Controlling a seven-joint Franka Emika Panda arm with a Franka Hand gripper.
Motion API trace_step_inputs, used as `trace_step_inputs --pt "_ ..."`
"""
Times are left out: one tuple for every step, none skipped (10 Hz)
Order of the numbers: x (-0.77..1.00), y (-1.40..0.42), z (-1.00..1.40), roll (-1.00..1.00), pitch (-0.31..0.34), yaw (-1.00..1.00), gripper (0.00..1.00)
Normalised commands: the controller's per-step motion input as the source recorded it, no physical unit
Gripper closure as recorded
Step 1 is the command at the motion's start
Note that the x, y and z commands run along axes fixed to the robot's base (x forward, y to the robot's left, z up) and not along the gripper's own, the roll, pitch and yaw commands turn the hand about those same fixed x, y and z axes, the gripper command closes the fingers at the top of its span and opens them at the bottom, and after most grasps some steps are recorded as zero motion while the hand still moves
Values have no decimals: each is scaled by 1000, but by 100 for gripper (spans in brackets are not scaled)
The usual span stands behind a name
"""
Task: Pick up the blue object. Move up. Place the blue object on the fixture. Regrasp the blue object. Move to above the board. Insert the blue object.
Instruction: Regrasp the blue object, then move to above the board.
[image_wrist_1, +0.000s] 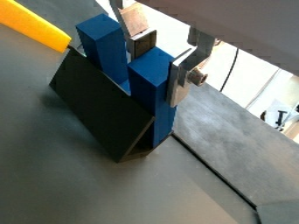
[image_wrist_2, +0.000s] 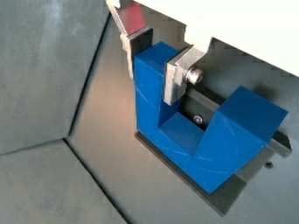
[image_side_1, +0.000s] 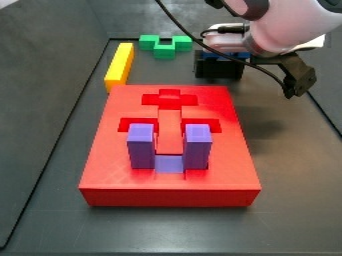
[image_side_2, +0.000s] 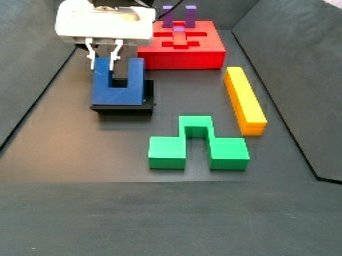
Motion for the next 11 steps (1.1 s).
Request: trace_step_inputs --pt "0 0 0 0 0 0 100" --pt "0 0 0 0 0 0 100" --pt "0 0 0 0 0 0 100" --pt "0 0 1400 0 0 0 100" --pt "8 -5 1400 -89 -6 -55 100" --pt "-5 -1 1400 -149 4 -78 100" --pt "-21 22 1400 -124 8 -53 100" --pt "-19 11 1400 -88 34 -46 100" --pt "-16 15 1400 -32 68 -30 100" --pt "-10 -5 1400 -12 77 -15 100" --pt "11 -4 694 -7 86 3 100"
